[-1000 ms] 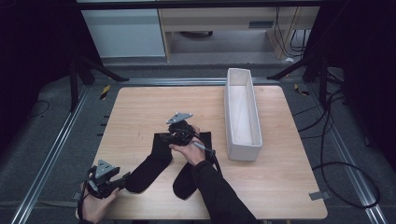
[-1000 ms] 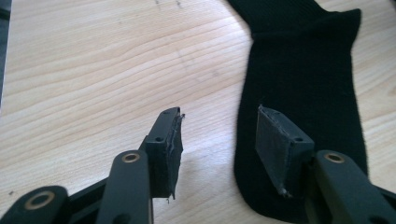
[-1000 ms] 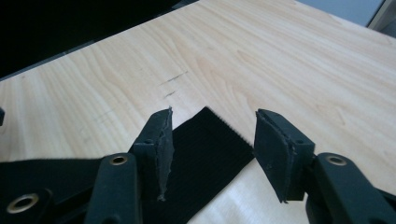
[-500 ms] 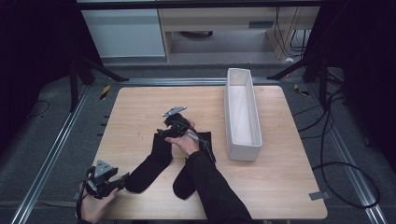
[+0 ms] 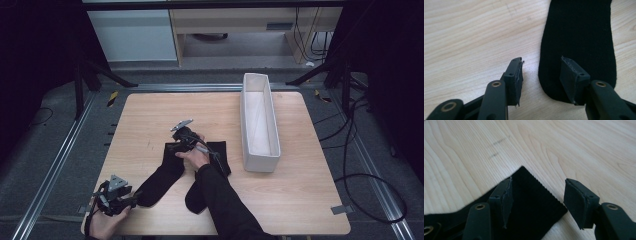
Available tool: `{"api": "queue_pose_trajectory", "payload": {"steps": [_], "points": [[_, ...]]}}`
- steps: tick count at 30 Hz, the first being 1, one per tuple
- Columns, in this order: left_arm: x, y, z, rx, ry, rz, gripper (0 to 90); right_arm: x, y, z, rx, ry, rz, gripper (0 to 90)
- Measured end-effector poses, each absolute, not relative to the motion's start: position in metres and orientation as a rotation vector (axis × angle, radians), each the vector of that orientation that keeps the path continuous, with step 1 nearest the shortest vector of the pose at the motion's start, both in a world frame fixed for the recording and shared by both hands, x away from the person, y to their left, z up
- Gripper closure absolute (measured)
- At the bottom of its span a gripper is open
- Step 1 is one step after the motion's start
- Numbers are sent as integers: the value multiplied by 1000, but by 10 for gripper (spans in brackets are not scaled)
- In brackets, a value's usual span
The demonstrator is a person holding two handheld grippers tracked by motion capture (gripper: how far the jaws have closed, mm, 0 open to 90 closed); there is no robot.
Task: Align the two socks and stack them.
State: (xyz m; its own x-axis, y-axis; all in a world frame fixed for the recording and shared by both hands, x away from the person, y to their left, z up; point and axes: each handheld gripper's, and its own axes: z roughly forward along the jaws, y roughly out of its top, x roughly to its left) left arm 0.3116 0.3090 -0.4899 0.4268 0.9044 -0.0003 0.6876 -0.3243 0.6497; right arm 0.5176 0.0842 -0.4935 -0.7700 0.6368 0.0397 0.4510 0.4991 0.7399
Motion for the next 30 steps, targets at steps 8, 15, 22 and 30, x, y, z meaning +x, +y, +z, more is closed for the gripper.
{"api": "queue_pose_trajectory", "payload": {"steps": [8,15,22,30], "points": [[312,305,-490,2128,1351,465,690,516,81,-499,948,2524,1081,589],[312,302,-487,2147,1335,497,853,508,80,-493,941,2551,1109,800],[303,303,-467,2024,1282,494,858,499,64,-461,896,2497,1221,801],[296,285,-443,1979,1176,466,859,485,34,-425,855,2430,1267,799]]}}
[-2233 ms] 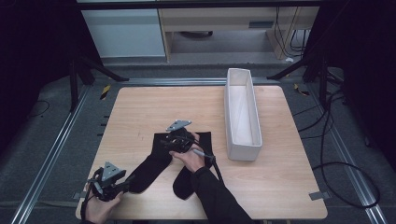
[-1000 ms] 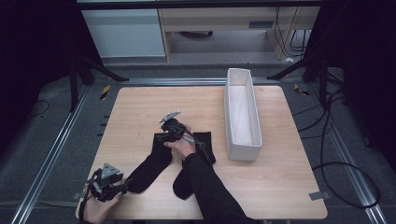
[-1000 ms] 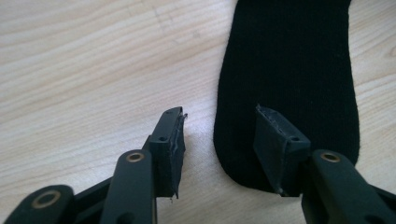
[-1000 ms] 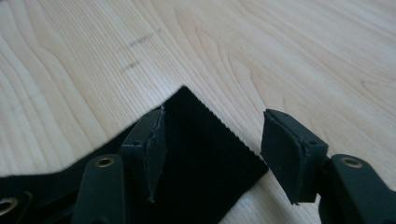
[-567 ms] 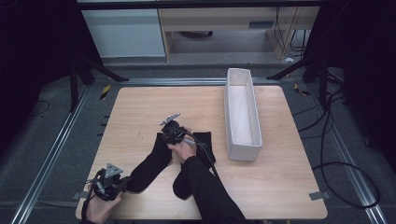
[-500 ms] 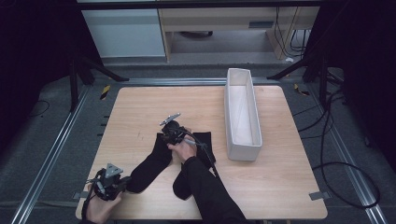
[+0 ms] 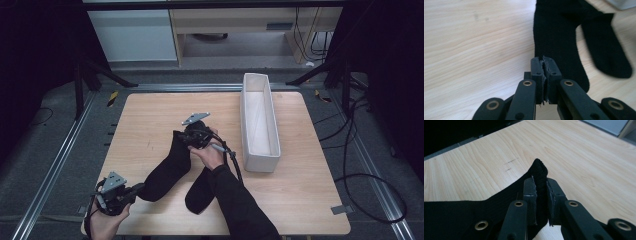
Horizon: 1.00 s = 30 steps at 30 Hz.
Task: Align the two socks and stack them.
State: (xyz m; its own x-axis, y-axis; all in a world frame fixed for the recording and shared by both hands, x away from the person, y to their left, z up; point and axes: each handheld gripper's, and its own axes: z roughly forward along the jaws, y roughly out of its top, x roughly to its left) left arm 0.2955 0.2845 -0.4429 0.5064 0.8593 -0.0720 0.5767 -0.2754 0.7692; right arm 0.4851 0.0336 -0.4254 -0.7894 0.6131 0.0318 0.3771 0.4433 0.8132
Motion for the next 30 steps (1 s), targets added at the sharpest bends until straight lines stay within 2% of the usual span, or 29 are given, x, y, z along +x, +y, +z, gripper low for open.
{"api": "queue_pose_trajectory", "payload": {"steps": [13,21,30], "points": [[306,213,-433,2047,1021,367,858,469,-30,-414,912,2362,1165,796],[308,193,-435,2075,972,349,858,461,-54,-414,927,2344,1089,794],[306,176,-447,2100,955,289,858,458,-59,-424,932,2344,1043,794]]}}
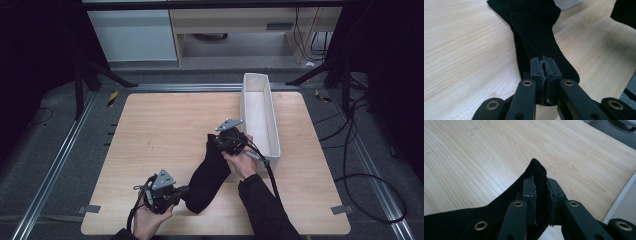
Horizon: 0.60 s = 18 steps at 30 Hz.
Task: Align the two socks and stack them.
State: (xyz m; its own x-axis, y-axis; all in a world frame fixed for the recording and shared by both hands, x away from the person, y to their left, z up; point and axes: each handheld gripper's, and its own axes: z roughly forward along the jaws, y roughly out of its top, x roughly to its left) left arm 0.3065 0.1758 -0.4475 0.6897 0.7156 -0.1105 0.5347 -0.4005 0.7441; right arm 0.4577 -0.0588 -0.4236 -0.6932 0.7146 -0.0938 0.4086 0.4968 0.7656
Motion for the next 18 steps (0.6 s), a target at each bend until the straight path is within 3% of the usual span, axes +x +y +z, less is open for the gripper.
{"api": "queue_pose_trajectory", "payload": {"steps": [18], "points": [[307,165,-472,2157,954,246,855,461,-42,-459,938,2355,931,772]]}}
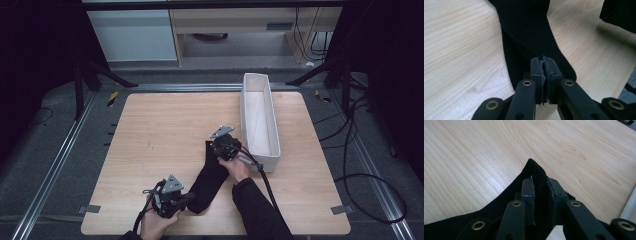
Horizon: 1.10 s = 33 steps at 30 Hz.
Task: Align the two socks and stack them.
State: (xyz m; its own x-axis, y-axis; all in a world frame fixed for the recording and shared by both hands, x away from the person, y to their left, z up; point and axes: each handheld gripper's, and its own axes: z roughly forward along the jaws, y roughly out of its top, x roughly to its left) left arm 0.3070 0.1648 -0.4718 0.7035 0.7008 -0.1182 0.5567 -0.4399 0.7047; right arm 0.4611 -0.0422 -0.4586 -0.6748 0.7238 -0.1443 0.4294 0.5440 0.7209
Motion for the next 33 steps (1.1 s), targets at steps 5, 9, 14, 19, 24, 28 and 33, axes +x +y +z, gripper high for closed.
{"api": "queue_pose_trajectory", "payload": {"steps": [5,9,14,19,24,28,33], "points": [[308,162,-477,2172,957,220,852,464,-39,-473,952,2326,919,772],[308,162,-481,2182,957,222,850,466,-39,-484,982,2313,908,765],[309,163,-483,2193,959,228,843,466,-36,-494,977,2308,880,688],[310,167,-485,2194,968,240,816,461,-39,-478,952,2261,958,563],[311,168,-486,2201,974,238,808,446,-47,-457,924,2282,1052,527],[310,168,-486,2205,971,243,808,430,-59,-452,926,2340,1078,544],[310,167,-486,2207,969,250,809,409,-73,-463,924,2390,1075,588]]}}
